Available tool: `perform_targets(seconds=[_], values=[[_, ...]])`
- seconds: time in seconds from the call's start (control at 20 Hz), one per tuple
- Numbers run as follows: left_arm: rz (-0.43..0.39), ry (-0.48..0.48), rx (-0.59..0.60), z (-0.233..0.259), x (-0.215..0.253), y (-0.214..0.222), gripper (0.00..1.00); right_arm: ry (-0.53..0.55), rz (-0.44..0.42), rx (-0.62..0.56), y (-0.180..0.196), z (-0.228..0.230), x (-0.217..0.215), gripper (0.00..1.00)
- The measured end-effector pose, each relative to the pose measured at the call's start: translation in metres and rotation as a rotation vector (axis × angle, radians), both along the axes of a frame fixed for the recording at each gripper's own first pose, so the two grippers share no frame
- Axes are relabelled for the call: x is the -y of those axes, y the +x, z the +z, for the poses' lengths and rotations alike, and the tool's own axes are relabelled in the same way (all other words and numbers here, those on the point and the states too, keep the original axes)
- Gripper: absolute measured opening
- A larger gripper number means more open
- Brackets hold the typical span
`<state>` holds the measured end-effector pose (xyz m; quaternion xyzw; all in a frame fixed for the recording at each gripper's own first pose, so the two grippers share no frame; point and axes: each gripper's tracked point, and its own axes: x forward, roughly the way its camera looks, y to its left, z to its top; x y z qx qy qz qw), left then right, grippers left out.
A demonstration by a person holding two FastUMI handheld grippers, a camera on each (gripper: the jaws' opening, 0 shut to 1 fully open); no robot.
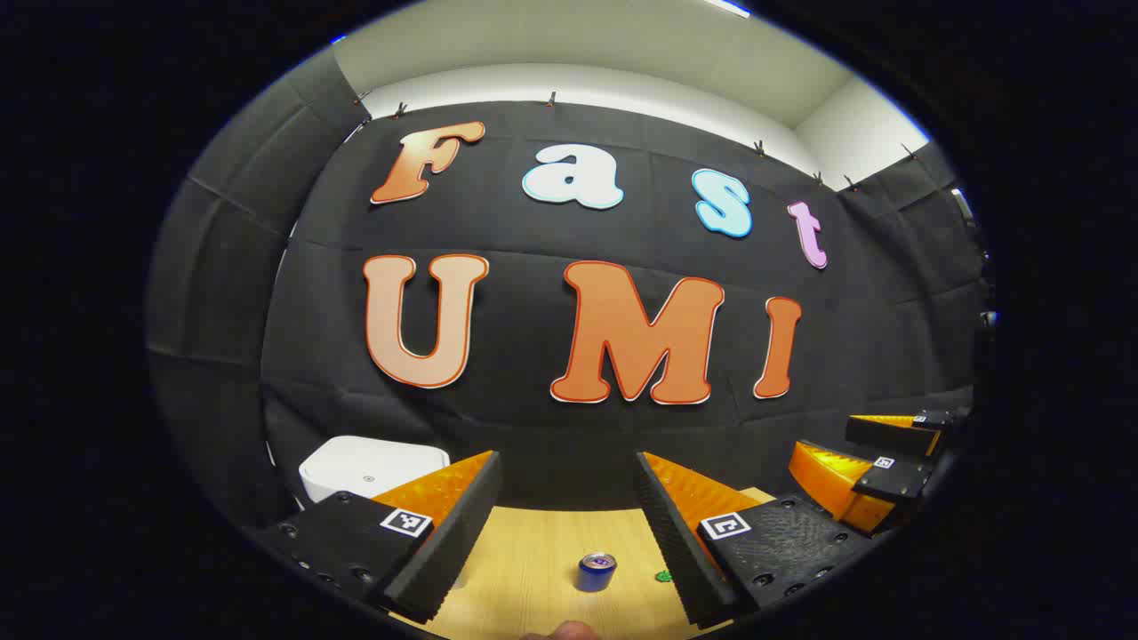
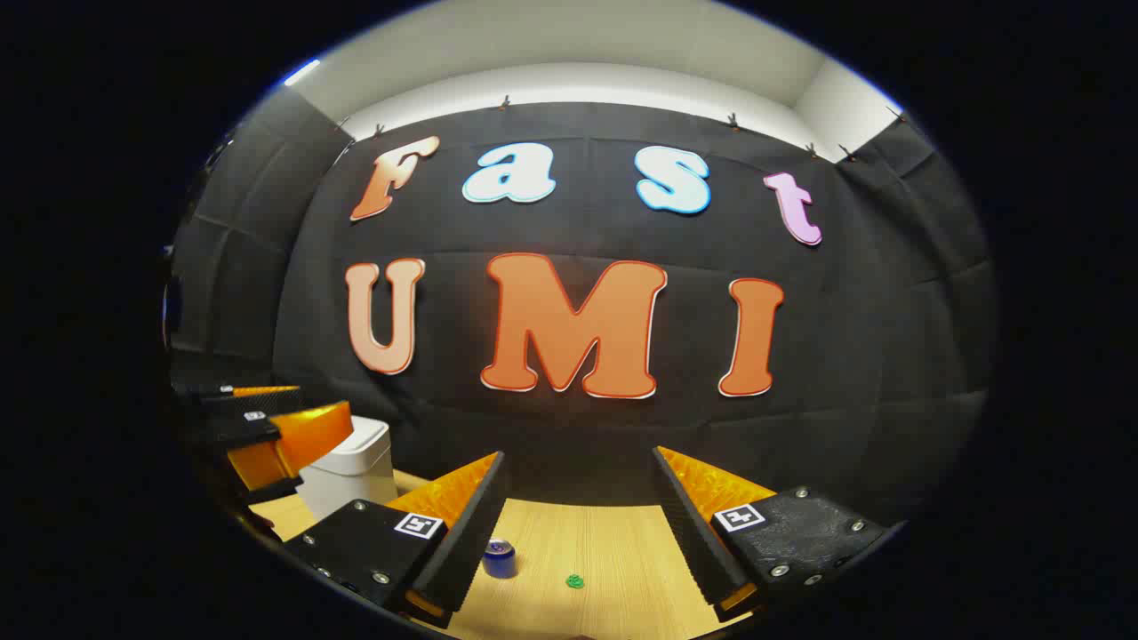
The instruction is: Press the lid of the desktop garbage bin to open it, pick up the crumpled paper on the desktop and throw it into the bin, then pick up the pop can on the desktop and drop it into the bin, and finally close the garbage bin lid.
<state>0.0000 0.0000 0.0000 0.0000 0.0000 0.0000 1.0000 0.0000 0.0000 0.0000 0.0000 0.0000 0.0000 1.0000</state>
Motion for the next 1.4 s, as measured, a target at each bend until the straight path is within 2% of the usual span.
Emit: perform_targets(seconds=[0.15, 0.25, 0.3, 0.6, 0.75, 1.05, 1.4], values=[[-0.019, -0.034, 0.002, -0.004, 0.028, -0.007, 0.94, 0.028, 0.042, -0.025, -0.001, -0.01, -0.006, 0.95], [-0.038, -0.013, -0.002, -0.004, 0.039, -0.009, 0.92, 0.037, 0.049, -0.026, 0.001, -0.01, -0.004, 0.95], [-0.034, -0.002, 0.003, -0.002, 0.039, -0.01, 0.94, 0.042, 0.053, -0.026, 0.0, -0.011, -0.004, 0.95], [0.018, 0.006, -0.021, -0.007, 0.031, -0.014, 0.92, 0.058, 0.066, -0.033, -0.003, -0.013, -0.004, 0.95], [0.02, 0.01, -0.025, -0.005, 0.033, -0.016, 0.94, 0.063, 0.072, -0.043, -0.006, -0.016, -0.004, 0.95], [0.06, 0.024, -0.031, -0.009, 0.028, -0.02, 0.95, 0.073, 0.049, -0.037, -0.012, -0.016, 0.006, 0.95], [0.025, 0.027, -0.065, -0.02, 0.037, -0.019, 0.94, 0.095, 0.046, -0.07, -0.012, -0.026, 0.007, 0.95]])
